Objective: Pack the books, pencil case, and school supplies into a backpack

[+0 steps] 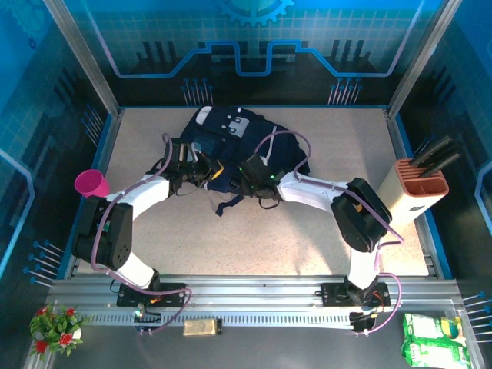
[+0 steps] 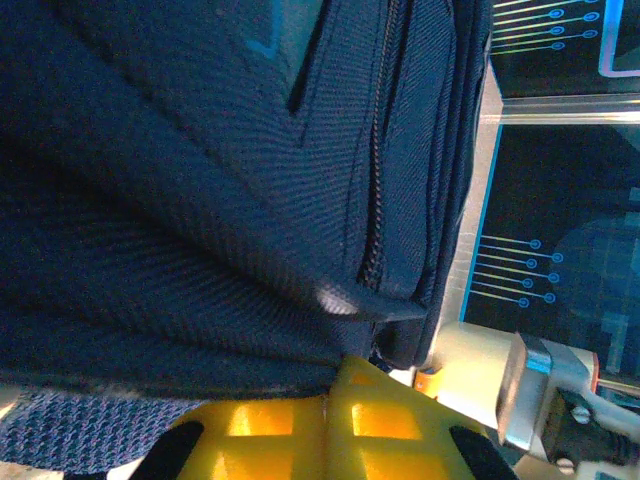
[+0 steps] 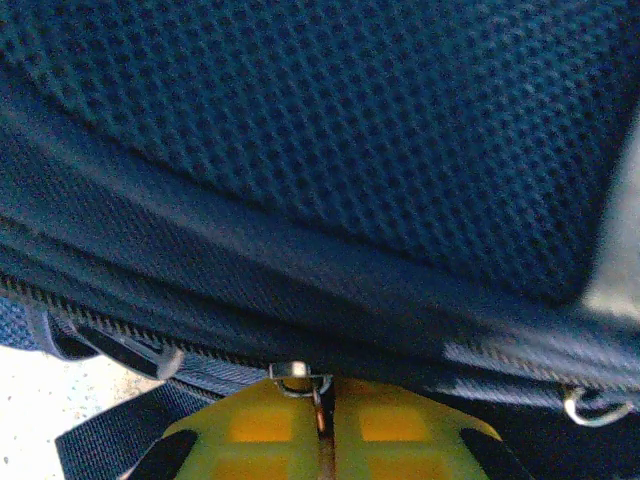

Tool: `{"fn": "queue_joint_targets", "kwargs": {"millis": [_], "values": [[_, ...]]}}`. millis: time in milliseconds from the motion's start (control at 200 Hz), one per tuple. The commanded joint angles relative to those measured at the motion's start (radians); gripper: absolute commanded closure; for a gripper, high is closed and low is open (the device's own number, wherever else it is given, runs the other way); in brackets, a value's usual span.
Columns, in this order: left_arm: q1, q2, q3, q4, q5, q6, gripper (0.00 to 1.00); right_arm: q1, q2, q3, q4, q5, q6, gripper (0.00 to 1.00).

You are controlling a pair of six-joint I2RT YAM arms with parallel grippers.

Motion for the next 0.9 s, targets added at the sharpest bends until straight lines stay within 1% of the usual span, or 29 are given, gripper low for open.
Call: {"fn": "queue_joint_targets", "kwargs": {"millis": [0, 140, 265, 350, 490, 550, 600, 745, 830, 895], "values": [[0.043, -0.021, 0.041, 0.018, -0.007, 0.037, 1.00, -0.004, -0.097, -0.093, -0.096, 0.195, 0.034, 0.93], [0.057, 0.002, 0.058, 0.027, -0.006, 0.040, 1.00, -0.013, -0.170, -0.163, -0.104, 0.284, 0.031, 0.97], [0.070, 0.034, 0.085, 0.030, -0.008, 0.045, 1.00, -0.045, -0.188, -0.172, -0.123, 0.320, 0.009, 1.00], [0.085, 0.061, 0.111, 0.031, -0.003, 0.049, 1.00, -0.069, -0.189, -0.160, -0.115, 0.318, -0.033, 1.00], [0.115, 0.093, 0.135, 0.025, -0.013, 0.060, 1.00, -0.082, -0.181, -0.098, -0.062, 0.252, -0.188, 1.00], [0.131, 0.093, 0.130, 0.024, -0.016, 0.059, 0.95, -0.081, -0.167, -0.059, -0.036, 0.179, -0.266, 1.00], [0.141, 0.084, 0.117, 0.023, -0.016, 0.054, 0.88, -0.074, -0.150, -0.022, -0.034, 0.138, -0.303, 1.00], [0.160, 0.015, 0.049, 0.035, -0.014, 0.027, 0.61, -0.041, -0.093, 0.072, -0.019, 0.017, -0.366, 1.00], [0.164, -0.038, -0.004, 0.045, -0.013, -0.004, 0.52, -0.015, -0.057, 0.128, -0.014, -0.043, -0.381, 1.00], [0.163, -0.083, -0.055, 0.062, -0.002, -0.068, 0.49, 0.008, -0.029, 0.170, -0.014, -0.089, -0.386, 1.00]]}}
